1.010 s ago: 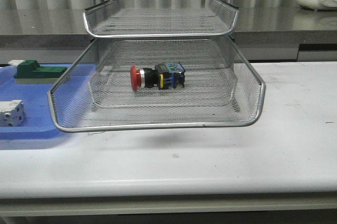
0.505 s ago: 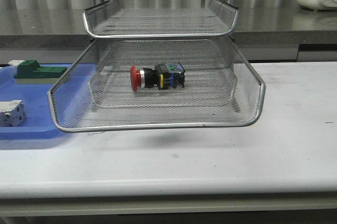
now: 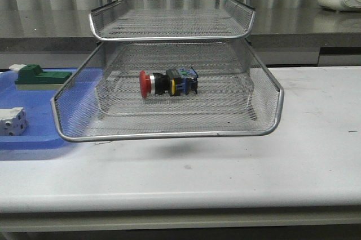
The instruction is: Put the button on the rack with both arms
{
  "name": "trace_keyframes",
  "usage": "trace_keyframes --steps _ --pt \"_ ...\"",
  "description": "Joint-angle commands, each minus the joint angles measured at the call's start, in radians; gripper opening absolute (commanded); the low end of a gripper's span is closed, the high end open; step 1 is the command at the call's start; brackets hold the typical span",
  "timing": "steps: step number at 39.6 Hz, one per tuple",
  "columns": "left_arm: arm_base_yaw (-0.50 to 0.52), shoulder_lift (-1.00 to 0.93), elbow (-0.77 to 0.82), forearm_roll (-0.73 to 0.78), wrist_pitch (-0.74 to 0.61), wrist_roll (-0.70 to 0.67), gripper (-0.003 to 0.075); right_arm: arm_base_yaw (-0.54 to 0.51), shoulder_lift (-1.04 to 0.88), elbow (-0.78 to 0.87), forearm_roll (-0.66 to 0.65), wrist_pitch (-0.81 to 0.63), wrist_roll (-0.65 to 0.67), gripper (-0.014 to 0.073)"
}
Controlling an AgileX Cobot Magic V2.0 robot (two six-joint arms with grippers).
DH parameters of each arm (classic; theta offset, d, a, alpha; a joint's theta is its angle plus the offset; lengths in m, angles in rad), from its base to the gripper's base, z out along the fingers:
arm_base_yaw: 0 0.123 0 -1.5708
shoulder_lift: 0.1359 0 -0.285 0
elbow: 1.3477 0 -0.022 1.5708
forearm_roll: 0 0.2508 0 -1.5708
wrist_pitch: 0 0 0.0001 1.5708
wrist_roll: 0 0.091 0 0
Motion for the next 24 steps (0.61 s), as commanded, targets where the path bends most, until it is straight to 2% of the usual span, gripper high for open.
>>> trace_keyframes --steps 1,19,24 --pt "0.003 0.01 -0.027 -0.017 -0.085 -0.009 -0.0019 0.002 0.011 -0.025 0.004 -0.084 0.001 -0.006" --pt "0.003 0.01 -0.027 -0.017 -0.085 -0.009 -0.0019 0.002 0.011 -0.025 0.014 -0.086 0.001 -0.006" --pt "0.003 0.01 -0.027 -0.017 -0.085 -0.009 -0.0019 0.002 0.019 -0.025 0.019 -0.179 0.0 -0.006"
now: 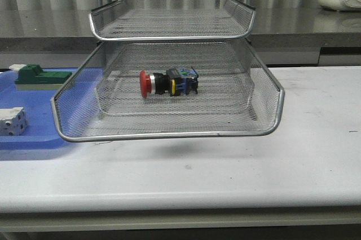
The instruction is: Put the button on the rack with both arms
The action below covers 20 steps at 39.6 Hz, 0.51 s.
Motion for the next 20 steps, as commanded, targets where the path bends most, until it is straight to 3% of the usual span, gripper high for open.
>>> trace_keyframes --steps 1,13,20 --pt "0.003 0.012 -0.027 -0.013 -0.082 -0.009 -0.0019 0.002 0.027 -0.025 0.009 -0.16 0.0 -0.006" --pt "0.003 0.012 -0.027 -0.013 -0.082 -0.009 -0.0019 0.031 0.43 -0.087 0.008 -0.231 -0.091 -0.006" --pt "0.003 0.012 -0.027 -0.013 -0.082 -0.009 -0.0019 0.209 0.659 -0.176 0.004 -0.301 -0.1 -0.006"
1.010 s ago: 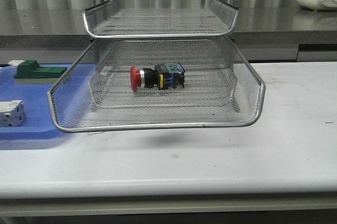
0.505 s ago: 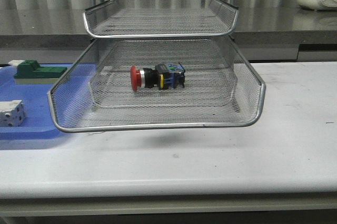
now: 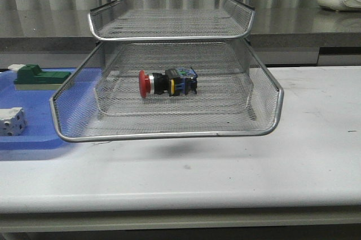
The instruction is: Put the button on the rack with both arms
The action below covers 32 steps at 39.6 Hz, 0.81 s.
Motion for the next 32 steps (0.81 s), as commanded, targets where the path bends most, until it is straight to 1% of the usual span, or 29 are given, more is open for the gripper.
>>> trace_keyframes --steps 1,7,11,17,20,24,32 --pt "0.003 0.012 -0.027 -0.013 -0.082 -0.009 -0.0019 0.115 0.123 -0.074 0.0 -0.155 -0.018 -0.006" --pt "0.003 0.012 -0.027 -0.013 -0.082 -0.009 -0.0019 0.329 0.29 -0.101 -0.011 -0.268 -0.018 -0.006" --pt "0.003 0.012 -0.027 -0.013 -0.082 -0.009 -0.0019 0.457 0.409 -0.118 -0.011 -0.307 -0.018 -0.006" --pt "0.003 0.012 -0.027 -0.013 -0.082 -0.009 -0.0019 0.571 0.563 -0.147 -0.011 -0.367 -0.018 -0.006" --pt "0.003 0.012 -0.027 -0.013 -0.082 -0.009 -0.0019 0.595 0.619 -0.169 -0.011 -0.384 -0.018 -0.006" --pt "0.003 0.012 -0.027 -0.013 -0.082 -0.009 -0.0019 0.598 0.693 -0.202 -0.011 -0.386 -0.018 -0.006" --pt "0.003 0.012 -0.027 -0.013 -0.082 -0.009 -0.0019 0.541 0.8 -0.279 -0.011 -0.374 -0.018 -0.006"
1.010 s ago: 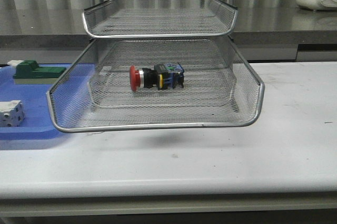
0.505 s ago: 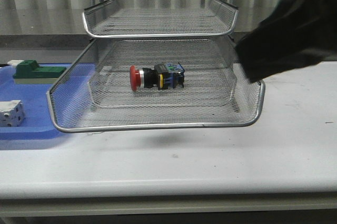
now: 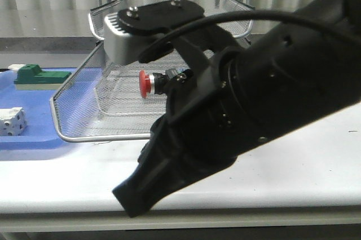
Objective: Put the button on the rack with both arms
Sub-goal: 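Push the middle tier back into the rack with the right gripper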
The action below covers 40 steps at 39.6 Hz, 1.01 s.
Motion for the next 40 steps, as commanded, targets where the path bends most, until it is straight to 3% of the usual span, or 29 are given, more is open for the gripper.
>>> trace_keyframes --steps 1,40 --pt "0.003 0.012 -0.027 -0.013 -0.082 -0.009 -0.0019 -0.034 0.006 -0.061 -0.009 -0.063 -0.012 -0.006" --pt "0.003 0.012 -0.027 -0.013 -0.082 -0.009 -0.0019 -0.267 0.214 -0.378 -0.024 -0.034 -0.012 -0.006"
